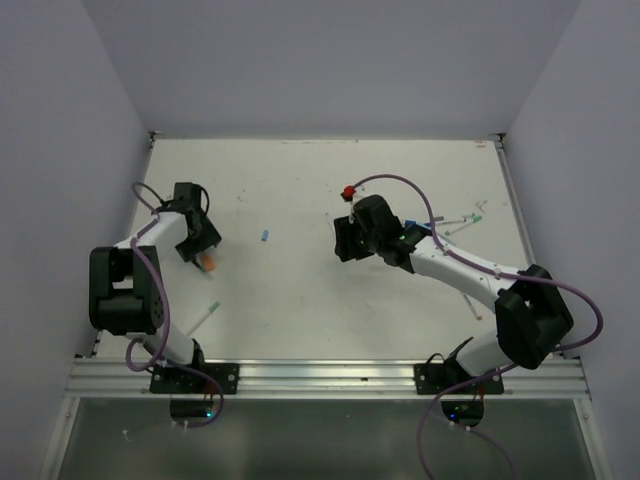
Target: Open the pen caps
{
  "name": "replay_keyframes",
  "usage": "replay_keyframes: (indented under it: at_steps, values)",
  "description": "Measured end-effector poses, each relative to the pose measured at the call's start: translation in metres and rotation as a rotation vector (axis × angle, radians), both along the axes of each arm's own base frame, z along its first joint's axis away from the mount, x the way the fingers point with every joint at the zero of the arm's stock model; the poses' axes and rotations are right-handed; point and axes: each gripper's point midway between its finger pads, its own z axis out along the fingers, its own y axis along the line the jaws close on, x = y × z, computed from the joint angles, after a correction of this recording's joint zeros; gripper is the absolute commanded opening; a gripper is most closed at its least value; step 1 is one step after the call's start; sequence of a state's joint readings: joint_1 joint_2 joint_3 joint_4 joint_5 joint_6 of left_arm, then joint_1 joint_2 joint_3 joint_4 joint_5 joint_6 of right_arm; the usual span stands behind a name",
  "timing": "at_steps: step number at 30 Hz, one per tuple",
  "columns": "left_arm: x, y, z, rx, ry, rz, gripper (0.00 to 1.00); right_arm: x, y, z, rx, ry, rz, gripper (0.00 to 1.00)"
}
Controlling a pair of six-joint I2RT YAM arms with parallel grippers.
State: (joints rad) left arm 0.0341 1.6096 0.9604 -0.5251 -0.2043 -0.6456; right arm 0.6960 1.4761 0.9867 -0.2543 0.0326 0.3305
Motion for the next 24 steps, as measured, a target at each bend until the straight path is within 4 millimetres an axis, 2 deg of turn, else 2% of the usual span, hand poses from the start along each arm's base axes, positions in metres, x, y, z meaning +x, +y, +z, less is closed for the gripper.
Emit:
replay_keyframes:
  at_steps: [12,18,20,24]
  values:
    - [0.005,0.001,-0.015,-0.007,0.026,0.021,0.52,-0.001,-0.001,-0.004,-0.004,0.003,0.000,0.54]
    - [0.007,0.001,-0.018,-0.009,0.023,0.027,0.36,-0.001,-0.001,-0.004,-0.003,0.002,-0.001,0.54]
    - [0.008,0.001,-0.018,-0.010,0.019,0.026,0.34,-0.001,-0.001,-0.004,-0.003,0.002,-0.001,0.54]
    - [0.011,-0.001,-0.018,-0.023,0.006,0.021,0.17,-0.001,-0.002,-0.005,-0.004,0.003,-0.001,0.54]
